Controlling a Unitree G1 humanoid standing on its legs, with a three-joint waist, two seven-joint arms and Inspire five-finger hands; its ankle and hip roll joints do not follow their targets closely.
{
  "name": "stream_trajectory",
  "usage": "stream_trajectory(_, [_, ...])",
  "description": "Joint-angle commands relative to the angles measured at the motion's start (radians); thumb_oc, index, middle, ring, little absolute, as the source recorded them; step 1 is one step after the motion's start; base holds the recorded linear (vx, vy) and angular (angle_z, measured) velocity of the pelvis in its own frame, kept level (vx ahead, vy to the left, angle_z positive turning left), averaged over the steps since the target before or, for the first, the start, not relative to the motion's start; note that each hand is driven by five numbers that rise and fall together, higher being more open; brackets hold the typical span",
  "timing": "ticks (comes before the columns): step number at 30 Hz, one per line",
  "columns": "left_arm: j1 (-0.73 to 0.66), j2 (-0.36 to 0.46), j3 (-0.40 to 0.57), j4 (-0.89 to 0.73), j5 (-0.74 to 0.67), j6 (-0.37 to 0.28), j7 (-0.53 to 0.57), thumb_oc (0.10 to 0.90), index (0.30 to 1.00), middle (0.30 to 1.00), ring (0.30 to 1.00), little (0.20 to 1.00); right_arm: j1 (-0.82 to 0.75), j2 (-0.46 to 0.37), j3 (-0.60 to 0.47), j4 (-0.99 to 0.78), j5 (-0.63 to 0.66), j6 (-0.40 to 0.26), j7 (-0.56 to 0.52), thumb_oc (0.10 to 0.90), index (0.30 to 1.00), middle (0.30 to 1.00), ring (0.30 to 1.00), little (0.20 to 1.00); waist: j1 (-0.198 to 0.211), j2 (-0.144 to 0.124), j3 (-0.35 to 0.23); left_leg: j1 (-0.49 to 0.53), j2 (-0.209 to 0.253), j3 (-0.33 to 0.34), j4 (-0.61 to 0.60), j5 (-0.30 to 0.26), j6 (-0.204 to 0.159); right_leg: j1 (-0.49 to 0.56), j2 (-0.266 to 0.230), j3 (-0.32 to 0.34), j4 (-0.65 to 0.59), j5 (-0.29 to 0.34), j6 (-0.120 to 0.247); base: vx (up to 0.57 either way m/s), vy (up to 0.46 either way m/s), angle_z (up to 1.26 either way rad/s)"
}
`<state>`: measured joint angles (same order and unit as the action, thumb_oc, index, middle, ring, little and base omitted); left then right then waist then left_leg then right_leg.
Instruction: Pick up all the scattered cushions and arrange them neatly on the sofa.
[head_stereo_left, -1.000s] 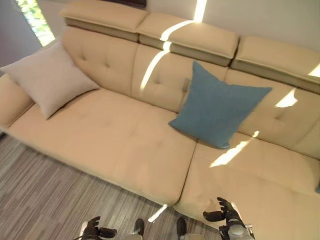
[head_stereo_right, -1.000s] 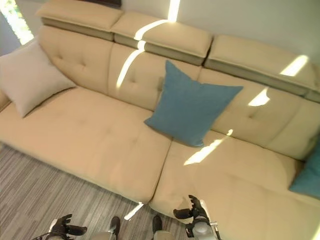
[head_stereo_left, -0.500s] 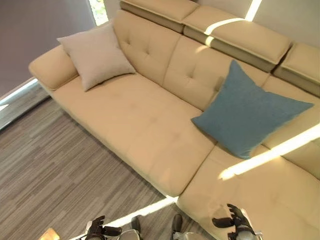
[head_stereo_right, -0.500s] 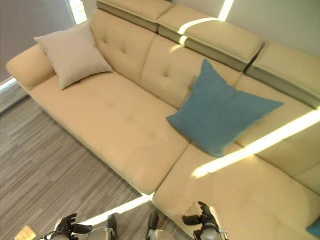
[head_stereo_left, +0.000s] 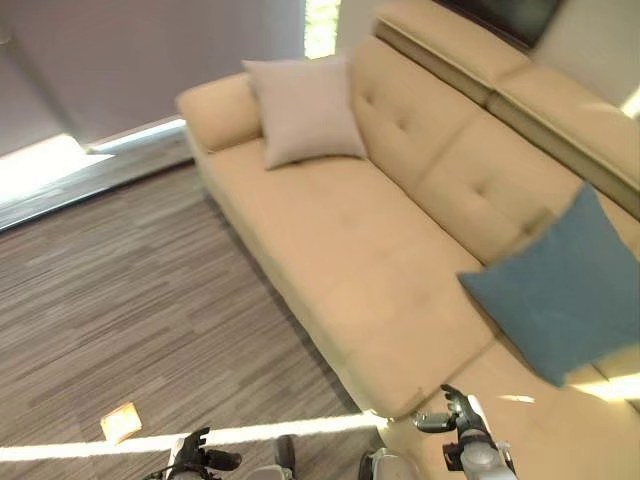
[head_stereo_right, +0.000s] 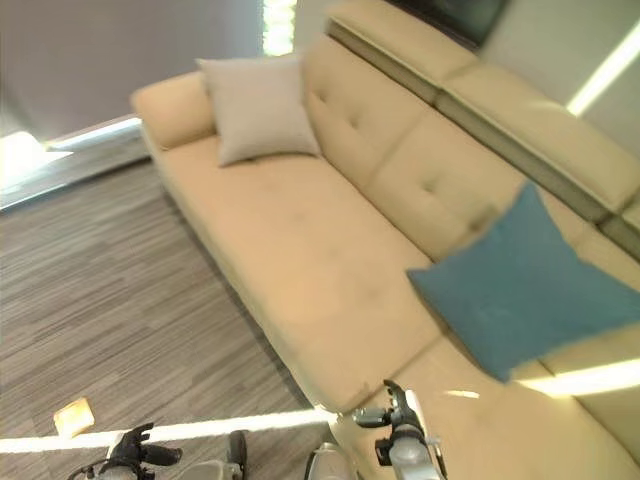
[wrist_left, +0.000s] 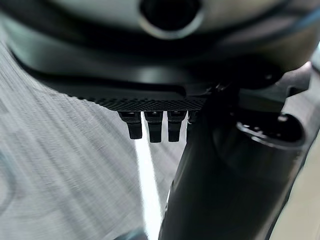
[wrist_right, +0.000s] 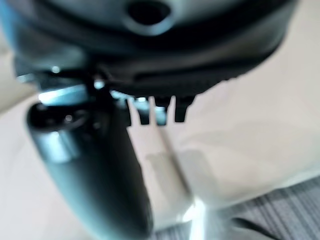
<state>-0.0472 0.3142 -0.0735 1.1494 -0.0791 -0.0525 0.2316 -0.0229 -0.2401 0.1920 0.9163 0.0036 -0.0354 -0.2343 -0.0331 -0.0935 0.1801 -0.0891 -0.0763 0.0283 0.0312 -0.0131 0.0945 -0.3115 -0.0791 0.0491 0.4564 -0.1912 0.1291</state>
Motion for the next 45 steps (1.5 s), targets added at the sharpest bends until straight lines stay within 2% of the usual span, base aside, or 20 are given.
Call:
stream_trajectory(1, [0.020,0.018,0.039,0.027,-0.034,-0.013,0.028,0.800,0.900,0.900,0.900,0.900,-0.022,-0.045,-0.009,-0.031,-0.012,-0.021,-0.013,0.800,0.900,0.900,0.900,0.900,-0.031,0.006,0.008,0.010,0.012,-0.036,0.047,-0.094,-0.085,0.082,0.038,-0.077,-0.289,0.149,-0.007,0.20,-0.104,1.08])
stream_trajectory(3, [0.033,0.007,0.039,0.041,-0.023,-0.011,0.022,0.800,0.900,0.900,0.900,0.900,-0.003,-0.044,-0.009,-0.037,-0.019,-0.023,-0.008,0.800,0.900,0.900,0.900,0.900,-0.035,-0.008,0.004,0.020,-0.004,-0.058,0.083,-0.122,-0.113,0.127,0.024,-0.099,-0.340,0.144,-0.013,0.24,-0.197,0.92])
stream_trajectory(5, [0.044,-0.012,0.040,0.041,-0.025,-0.008,0.023,0.800,0.900,0.900,0.900,0.900,0.009,-0.060,-0.010,-0.055,-0.020,-0.028,-0.006,0.800,0.900,0.900,0.900,0.900,-0.048,-0.020,0.014,-0.036,0.022,0.003,0.248,-0.139,-0.146,0.185,0.010,-0.112,-0.382,0.144,-0.032,0.13,-0.197,1.44])
stream_trajectory(6, [0.044,-0.012,0.040,0.041,-0.025,-0.007,0.023,0.800,0.900,0.900,0.900,0.900,0.008,-0.060,-0.010,-0.055,-0.020,-0.028,-0.006,0.800,0.900,0.900,0.900,0.900,-0.049,-0.019,0.014,-0.041,0.024,0.002,0.256,-0.143,-0.147,0.185,0.012,-0.113,-0.382,0.145,-0.032,0.03,-0.180,1.58])
stream_trajectory(7, [0.042,-0.020,0.038,0.032,-0.032,-0.004,0.026,0.800,0.900,0.900,0.900,0.900,0.001,-0.073,-0.008,-0.052,-0.019,-0.024,-0.013,0.800,0.900,0.900,0.900,0.900,-0.042,-0.026,0.033,-0.108,0.044,0.031,0.378,-0.122,-0.156,0.210,0.007,-0.125,-0.399,0.144,-0.050,-0.01,-0.130,1.16])
stream_trajectory(10, [0.045,-0.025,0.037,0.030,-0.033,-0.001,0.027,0.800,0.900,0.900,0.900,0.900,0.002,-0.074,-0.012,-0.033,-0.011,-0.020,-0.017,0.800,0.900,0.900,0.900,0.900,-0.041,-0.030,0.032,-0.136,0.084,0.083,0.406,-0.131,-0.147,0.242,0.005,-0.151,-0.427,0.134,-0.058,0.05,-0.088,0.39])
stream_trajectory(12, [0.049,-0.024,0.037,0.033,-0.032,0.003,0.020,0.800,0.900,0.900,0.900,0.900,0.005,-0.073,-0.020,-0.015,-0.004,-0.014,-0.017,0.800,0.900,0.900,0.900,0.900,-0.040,-0.032,0.019,-0.152,0.114,0.126,0.353,-0.138,-0.138,0.263,-0.002,-0.177,-0.449,0.123,-0.054,0.19,-0.022,0.51])
stream_trajectory(17, [0.047,-0.003,0.026,0.052,-0.003,0.015,0.007,0.800,0.900,0.900,0.900,0.900,0.017,-0.052,-0.034,0.022,-0.001,-0.010,-0.016,0.800,0.900,0.900,0.900,0.900,-0.028,-0.028,-0.022,-0.165,0.137,0.124,0.123,-0.016,-0.149,0.314,0.018,-0.191,-0.463,0.074,-0.045,0.25,0.111,0.29])
stream_trajectory(24, [0.041,0.012,0.026,0.048,-0.006,0.016,0.006,0.800,0.900,0.900,0.900,0.900,0.005,-0.021,-0.020,0.067,-0.035,0.004,-0.009,0.800,0.900,0.900,0.900,0.900,-0.007,-0.056,-0.038,-0.128,0.094,0.102,0.102,-0.045,-0.119,0.302,-0.015,-0.165,-0.366,0.078,-0.016,0.21,0.202,-0.06])
stream_trajectory(25, [0.035,0.021,0.025,0.044,-0.006,0.018,0.005,0.800,0.900,0.900,0.900,0.900,-0.002,-0.013,-0.011,0.082,-0.049,0.013,-0.001,0.800,0.900,0.900,0.900,0.900,-0.002,-0.058,-0.034,-0.089,0.084,0.110,0.083,-0.055,-0.102,0.268,-0.037,-0.159,-0.254,0.129,0.012,0.11,0.131,-0.13])
stream_trajectory(26, [0.034,0.021,0.025,0.044,-0.006,0.018,0.005,0.800,0.900,0.900,0.900,0.900,-0.003,-0.013,-0.012,0.082,-0.049,0.013,-0.001,0.800,0.900,0.900,0.900,0.900,-0.003,-0.058,-0.037,-0.092,0.085,0.110,0.082,-0.053,-0.102,0.265,-0.036,-0.159,-0.255,0.132,0.011,0.24,0.243,-0.13])
stream_trajectory(28, [0.023,0.032,0.015,0.026,-0.008,0.015,0.008,0.800,0.900,0.900,0.900,0.900,-0.008,-0.012,-0.007,0.065,-0.053,0.013,0.002,0.800,0.900,0.900,0.900,0.900,-0.020,-0.030,-0.027,-0.018,0.087,0.100,0.035,-0.061,-0.081,0.172,-0.036,-0.143,-0.085,0.181,0.016,0.25,0.200,0.05])
stream_trajectory(30, [0.024,0.030,0.011,0.023,-0.007,0.013,0.006,0.800,0.900,0.900,0.900,0.900,-0.005,-0.012,-0.004,0.063,-0.054,0.014,0.001,0.800,0.900,0.900,0.900,0.900,-0.027,-0.023,-0.025,0.005,0.082,0.091,0.022,-0.066,-0.077,0.145,-0.018,-0.135,-0.078,0.168,0.006,0.25,0.122,0.18])
stream_trajectory(33, [0.019,0.024,0.005,0.034,-0.005,0.012,0.005,0.800,0.900,0.900,0.900,0.900,-0.011,-0.016,0.004,0.074,-0.051,0.016,0.004,0.800,0.900,0.900,0.900,0.900,-0.056,-0.022,-0.014,0.076,0.048,0.059,-0.007,-0.092,-0.078,0.080,0.040,-0.146,-0.234,0.160,-0.004,0.33,0.077,0.22])
stream_trajectory(35, [0.009,0.013,0.009,0.057,0.008,0.017,-0.004,0.800,0.900,0.900,0.900,0.900,-0.011,-0.027,0.005,0.086,-0.062,0.025,0.005,0.800,0.900,0.900,0.900,0.900,-0.086,-0.029,-0.009,0.149,0.005,0.019,-0.010,-0.147,-0.078,0.031,0.064,-0.184,-0.407,0.226,0.025,0.52,0.009,0.28])
stream_trajectory(38, [0.013,0.007,0.010,0.064,0.015,0.013,-0.007,0.800,0.900,0.900,0.900,0.900,0.001,-0.032,0.002,0.086,-0.066,0.024,0.005,0.800,0.900,0.900,0.900,0.900,-0.095,-0.030,-0.015,0.177,-0.005,0.012,0.001,-0.179,-0.080,0.042,0.055,-0.202,-0.428,0.233,0.025,0.35,-0.042,0.21])
stream_trajectory(41, [0.037,-0.013,0.002,0.072,0.038,0.016,-0.015,0.800,0.900,0.900,0.900,0.900,0.032,-0.038,-0.010,0.094,-0.069,0.020,0.011,0.800,0.900,0.900,0.900,0.900,-0.115,-0.012,-0.050,0.215,0.019,0.016,0.065,-0.197,-0.121,0.092,0.057,-0.192,-0.416,0.235,-0.009,0.35,-0.101,0.43])
stream_trajectory(43, [0.042,-0.019,-0.007,0.069,0.046,0.019,-0.018,0.800,0.900,0.900,0.900,0.900,0.038,-0.043,-0.015,0.081,-0.065,0.014,0.014,0.800,0.900,0.900,0.900,0.900,-0.124,-0.006,-0.057,0.191,0.047,0.047,0.190,-0.138,-0.169,0.139,0.063,-0.195,-0.430,0.228,-0.027,0.25,-0.150,0.55])
stream_trajectory(44, [0.039,-0.020,-0.012,0.045,0.039,0.018,-0.020,0.800,0.900,0.900,0.900,0.900,0.034,-0.054,-0.017,0.075,-0.061,0.011,0.014,0.800,0.900,0.900,0.900,0.900,-0.117,-0.019,-0.050,0.106,0.069,0.068,0.390,-0.063,-0.203,0.188,0.063,-0.188,-0.446,0.211,-0.053,0.25,-0.205,0.27])
stream_trajectory(45, [0.029,-0.020,-0.021,0.033,0.039,0.023,-0.022,0.800,0.900,0.900,0.900,0.900,0.035,-0.063,-0.022,0.080,-0.048,0.015,0.011,0.800,0.900,0.900,0.900,0.900,-0.110,-0.038,-0.042,0.042,0.098,0.108,0.484,-0.044,-0.194,0.228,0.058,-0.173,-0.463,0.191,-0.070,0.23,-0.185,-0.11])
